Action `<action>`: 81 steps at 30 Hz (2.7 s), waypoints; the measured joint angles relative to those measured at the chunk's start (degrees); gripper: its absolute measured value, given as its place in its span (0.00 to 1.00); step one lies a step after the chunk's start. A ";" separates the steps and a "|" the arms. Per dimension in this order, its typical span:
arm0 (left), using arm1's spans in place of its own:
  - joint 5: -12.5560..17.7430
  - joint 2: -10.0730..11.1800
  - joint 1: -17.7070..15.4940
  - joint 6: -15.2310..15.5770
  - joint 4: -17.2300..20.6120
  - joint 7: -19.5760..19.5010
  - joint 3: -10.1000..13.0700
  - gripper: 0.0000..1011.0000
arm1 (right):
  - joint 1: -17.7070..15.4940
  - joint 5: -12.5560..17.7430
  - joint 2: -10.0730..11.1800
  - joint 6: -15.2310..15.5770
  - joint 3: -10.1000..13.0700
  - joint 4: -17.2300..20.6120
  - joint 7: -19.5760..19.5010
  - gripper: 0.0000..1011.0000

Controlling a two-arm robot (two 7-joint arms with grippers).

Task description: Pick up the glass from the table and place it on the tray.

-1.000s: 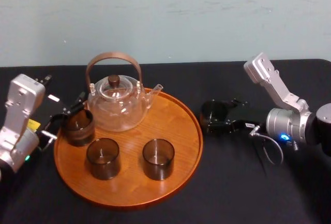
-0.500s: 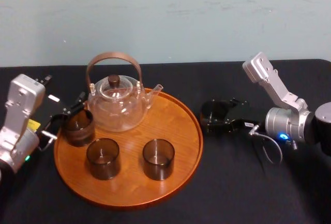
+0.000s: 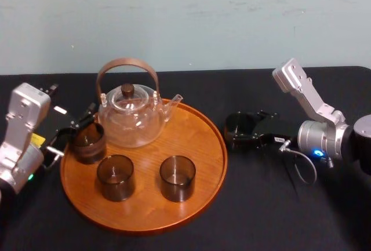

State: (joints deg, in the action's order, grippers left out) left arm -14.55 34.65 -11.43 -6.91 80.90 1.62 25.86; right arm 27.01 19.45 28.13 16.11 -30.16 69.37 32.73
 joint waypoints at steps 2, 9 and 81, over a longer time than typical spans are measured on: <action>0.00 0.00 0.00 0.00 0.00 0.00 0.00 0.99 | -0.01 0.02 0.01 0.01 0.01 0.00 0.00 0.89; 0.00 0.00 0.00 0.00 0.00 0.00 0.00 0.99 | -0.08 0.11 0.04 0.05 0.09 0.06 0.01 0.89; 0.00 0.00 0.00 0.00 0.00 0.00 0.00 0.99 | 7.35 0.24 -6.65 -6.45 -6.58 -6.16 6.05 0.89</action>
State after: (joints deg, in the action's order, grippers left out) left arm -14.55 34.65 -11.43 -6.91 80.90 1.62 25.86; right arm 34.37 19.69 21.47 9.66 -36.75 63.20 38.78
